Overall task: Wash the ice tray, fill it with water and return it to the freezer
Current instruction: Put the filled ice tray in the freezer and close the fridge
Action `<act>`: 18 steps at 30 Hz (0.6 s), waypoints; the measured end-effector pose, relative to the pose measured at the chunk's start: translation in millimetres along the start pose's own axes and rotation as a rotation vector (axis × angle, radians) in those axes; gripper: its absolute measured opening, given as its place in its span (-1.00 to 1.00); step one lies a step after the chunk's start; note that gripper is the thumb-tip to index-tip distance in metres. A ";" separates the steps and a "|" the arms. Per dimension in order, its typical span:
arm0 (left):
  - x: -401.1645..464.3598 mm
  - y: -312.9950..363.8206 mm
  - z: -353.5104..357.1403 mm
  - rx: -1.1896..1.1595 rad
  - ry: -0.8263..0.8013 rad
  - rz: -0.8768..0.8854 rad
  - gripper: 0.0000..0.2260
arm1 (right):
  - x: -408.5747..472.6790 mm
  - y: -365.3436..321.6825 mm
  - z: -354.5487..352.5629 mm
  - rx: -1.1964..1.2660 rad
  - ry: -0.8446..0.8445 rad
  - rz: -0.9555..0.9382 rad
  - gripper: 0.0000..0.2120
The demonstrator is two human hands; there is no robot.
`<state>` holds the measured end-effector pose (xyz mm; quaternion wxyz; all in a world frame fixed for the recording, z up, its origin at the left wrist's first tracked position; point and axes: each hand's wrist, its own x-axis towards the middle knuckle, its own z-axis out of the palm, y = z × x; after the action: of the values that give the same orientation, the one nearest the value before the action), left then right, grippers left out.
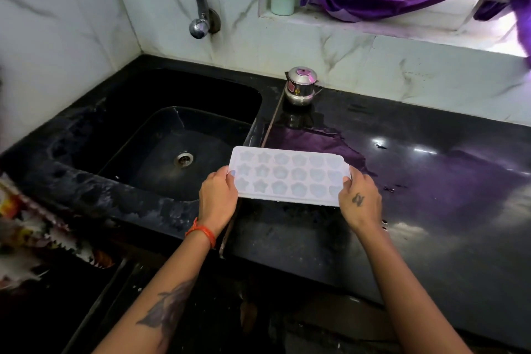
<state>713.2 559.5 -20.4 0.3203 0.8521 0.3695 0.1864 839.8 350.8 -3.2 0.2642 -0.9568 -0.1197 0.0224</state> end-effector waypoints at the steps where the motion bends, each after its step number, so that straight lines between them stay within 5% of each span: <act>1: -4.1 -2.6 -5.3 0.001 0.022 -0.013 -0.76 | -0.7 -4.2 0.5 0.007 -0.006 -0.021 -0.63; 18: -86.4 -75.4 -109.7 0.002 0.381 -0.310 -0.74 | -46.9 -106.7 43.5 0.091 -0.191 -0.424 -0.65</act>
<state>557.1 578.9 0.6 0.2687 0.7350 0.5499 0.2920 766.5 450.0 12.9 0.2934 -0.8908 -0.3414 0.0624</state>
